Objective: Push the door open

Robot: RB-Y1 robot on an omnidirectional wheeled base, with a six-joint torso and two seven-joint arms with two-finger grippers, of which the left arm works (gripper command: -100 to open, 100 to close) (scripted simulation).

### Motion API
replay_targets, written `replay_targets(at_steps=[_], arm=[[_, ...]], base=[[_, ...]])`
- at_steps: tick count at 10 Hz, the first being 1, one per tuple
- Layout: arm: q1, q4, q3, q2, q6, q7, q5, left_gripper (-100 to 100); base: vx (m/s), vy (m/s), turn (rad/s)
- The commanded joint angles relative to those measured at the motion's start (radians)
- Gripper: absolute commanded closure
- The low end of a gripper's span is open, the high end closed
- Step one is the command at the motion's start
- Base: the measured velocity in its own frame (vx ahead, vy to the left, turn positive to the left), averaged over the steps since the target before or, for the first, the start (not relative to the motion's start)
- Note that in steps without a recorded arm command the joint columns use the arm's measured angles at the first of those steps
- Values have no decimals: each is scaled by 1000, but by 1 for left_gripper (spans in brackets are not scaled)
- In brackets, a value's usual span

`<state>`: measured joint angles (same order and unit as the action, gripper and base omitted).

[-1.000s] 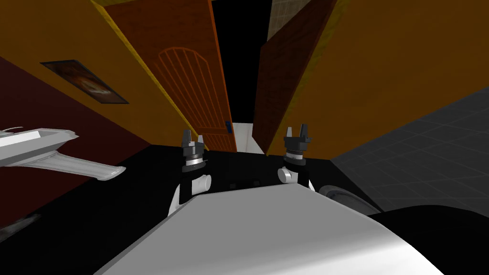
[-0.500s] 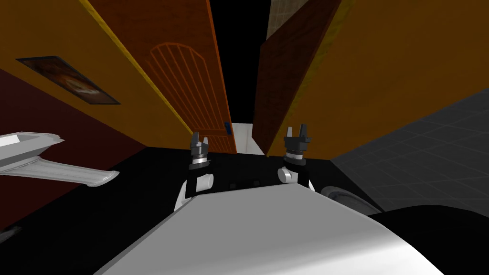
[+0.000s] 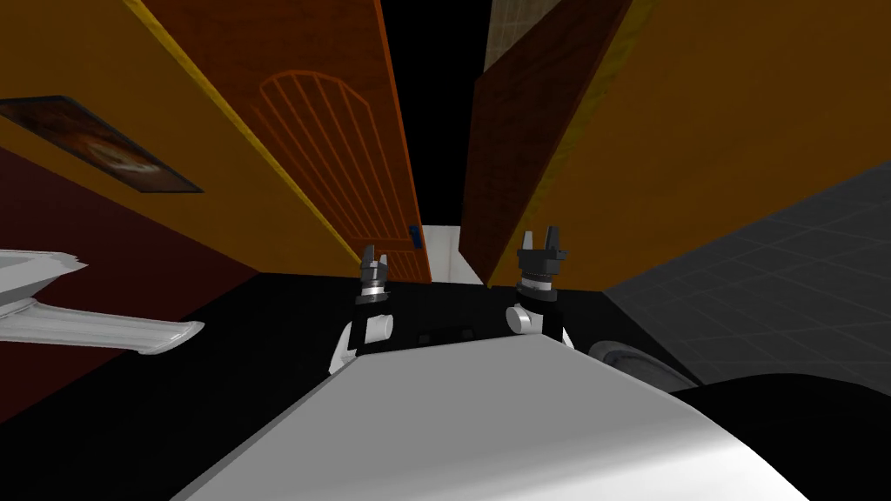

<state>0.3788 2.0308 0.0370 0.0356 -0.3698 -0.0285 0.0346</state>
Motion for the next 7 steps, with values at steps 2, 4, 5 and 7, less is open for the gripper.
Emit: replay_targets(at_steps=[2,4,5,7], arm=[[-22,-63,10,6,14,-2,-1,-100],[-44,-116,15,11,22,-4,-3,-100],[-55,-143,17,13,27,-5,-4,-100],[-76,-197,22,17,35,-7,-6,-100]], base=[[90,63,-50],[97,38,-46],[95,50,-53],[98,59,-44]])
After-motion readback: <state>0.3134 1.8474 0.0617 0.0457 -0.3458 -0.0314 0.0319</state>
